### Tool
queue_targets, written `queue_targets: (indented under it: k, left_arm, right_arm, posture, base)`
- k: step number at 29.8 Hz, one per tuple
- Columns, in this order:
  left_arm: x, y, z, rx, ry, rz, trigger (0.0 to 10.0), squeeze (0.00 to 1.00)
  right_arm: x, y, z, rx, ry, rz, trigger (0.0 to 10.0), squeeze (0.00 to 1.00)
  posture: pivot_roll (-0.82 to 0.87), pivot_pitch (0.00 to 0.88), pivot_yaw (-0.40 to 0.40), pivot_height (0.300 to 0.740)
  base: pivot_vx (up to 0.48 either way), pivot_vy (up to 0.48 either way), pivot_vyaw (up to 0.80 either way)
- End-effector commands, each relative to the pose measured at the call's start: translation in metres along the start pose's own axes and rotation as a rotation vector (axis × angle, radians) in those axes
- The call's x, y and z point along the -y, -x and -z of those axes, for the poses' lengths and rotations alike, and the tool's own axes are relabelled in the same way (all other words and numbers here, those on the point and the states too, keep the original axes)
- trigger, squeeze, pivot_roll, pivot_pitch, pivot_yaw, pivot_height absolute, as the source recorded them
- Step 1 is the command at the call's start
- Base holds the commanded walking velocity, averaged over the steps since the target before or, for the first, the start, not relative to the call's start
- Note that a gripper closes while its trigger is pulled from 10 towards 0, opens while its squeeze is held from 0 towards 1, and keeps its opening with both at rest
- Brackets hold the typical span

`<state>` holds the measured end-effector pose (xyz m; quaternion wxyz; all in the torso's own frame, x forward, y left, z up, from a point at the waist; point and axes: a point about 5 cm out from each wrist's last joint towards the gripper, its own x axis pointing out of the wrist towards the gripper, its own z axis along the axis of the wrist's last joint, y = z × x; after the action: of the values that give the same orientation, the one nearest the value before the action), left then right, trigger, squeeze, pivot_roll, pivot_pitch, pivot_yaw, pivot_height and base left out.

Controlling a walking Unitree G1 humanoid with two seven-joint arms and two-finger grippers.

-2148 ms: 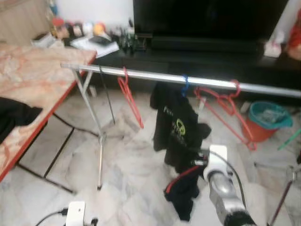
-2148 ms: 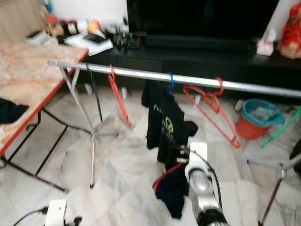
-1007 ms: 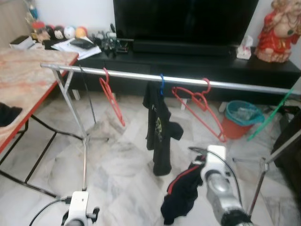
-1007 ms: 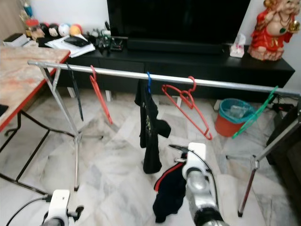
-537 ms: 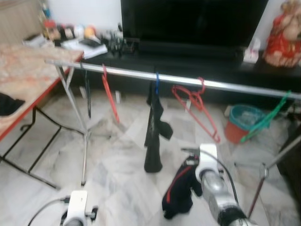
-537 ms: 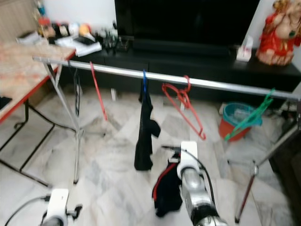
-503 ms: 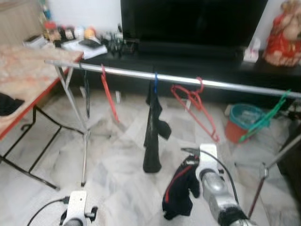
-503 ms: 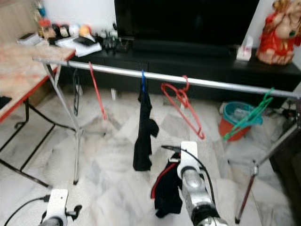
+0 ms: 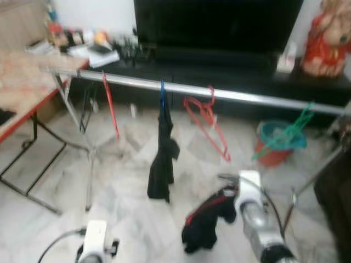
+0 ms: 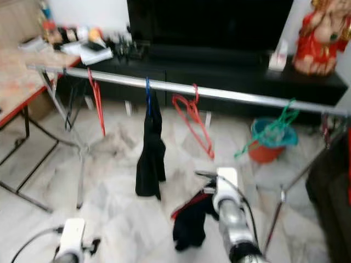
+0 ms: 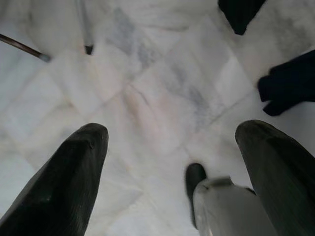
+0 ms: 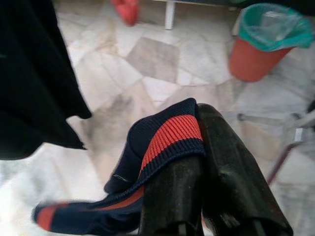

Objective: Hang hanger

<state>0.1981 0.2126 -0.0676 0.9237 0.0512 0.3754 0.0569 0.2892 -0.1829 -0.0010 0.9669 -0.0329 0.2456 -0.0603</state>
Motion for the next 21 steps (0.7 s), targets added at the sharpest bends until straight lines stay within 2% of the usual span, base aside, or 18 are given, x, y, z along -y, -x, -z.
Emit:
queue_targets:
  k: [1,6,7,8,9,11,14,17,21]
  left_arm:
    - [-0.006,0.001,0.003,-0.012,-0.003,-0.016,10.0,0.00]
    - [-0.007,0.001,0.003,-0.011,-0.003,-0.018,10.0,0.00]
    - [-0.013,0.000,-0.049,0.304,-0.004,-0.083,10.0,0.00]
    - [-0.016,0.002,-0.067,0.417,0.002,-0.111,10.0,0.00]
    - [-0.017,0.005,-0.079,0.489,0.004,-0.129,10.0,0.00]
    - [-0.017,0.009,-0.086,0.541,0.018,-0.142,10.0,0.00]
    - [-0.014,0.010,-0.088,0.552,0.022,-0.129,10.0,0.00]
    - [-0.002,0.004,-0.076,0.464,0.033,-0.057,10.0,0.00]
    - [-0.001,0.001,-0.064,0.387,0.054,-0.056,10.0,0.00]
  right_arm:
    - [-0.008,-0.002,-0.009,0.031,-0.001,-0.019,10.0,0.00]
    - [-0.008,-0.002,-0.009,0.030,0.005,-0.020,10.0,0.00]
    - [0.001,0.012,0.050,-0.232,0.079,-0.022,10.0,0.00]
    - [0.004,0.019,0.068,-0.311,0.098,-0.027,10.0,0.00]
    - [0.005,0.023,0.077,-0.352,0.107,-0.032,10.0,0.00]
    - [0.004,0.025,0.081,-0.365,0.099,-0.040,10.0,0.00]
    - [0.004,0.027,0.085,-0.378,0.096,-0.046,10.0,0.00]
    - [0.002,0.029,0.088,-0.388,0.108,-0.050,10.0,0.00]
    - [0.002,0.030,0.089,-0.395,0.107,-0.050,10.0,0.00]
  posture:
    - [0.03,0.000,-0.031,0.740]
    - [0.03,0.000,-0.031,0.740]
    - [0.06,0.000,-0.067,0.740]
    - [0.06,0.000,-0.067,0.740]
    - [0.06,0.000,-0.065,0.740]
    - [0.06,0.000,-0.068,0.740]
    - [0.07,0.000,-0.071,0.740]
    - [0.06,0.000,-0.067,0.740]
    - [0.05,0.000,-0.061,0.740]
  base:
    - [0.000,-0.277,0.00]
    - [0.000,-0.277,0.00]
    - [0.000,0.000,0.00]
    - [0.000,0.000,0.00]
    - [0.000,0.000,0.00]
    - [0.000,0.000,0.00]
    - [0.000,0.000,0.00]
    - [0.000,0.000,0.00]
    - [0.000,0.159,0.00]
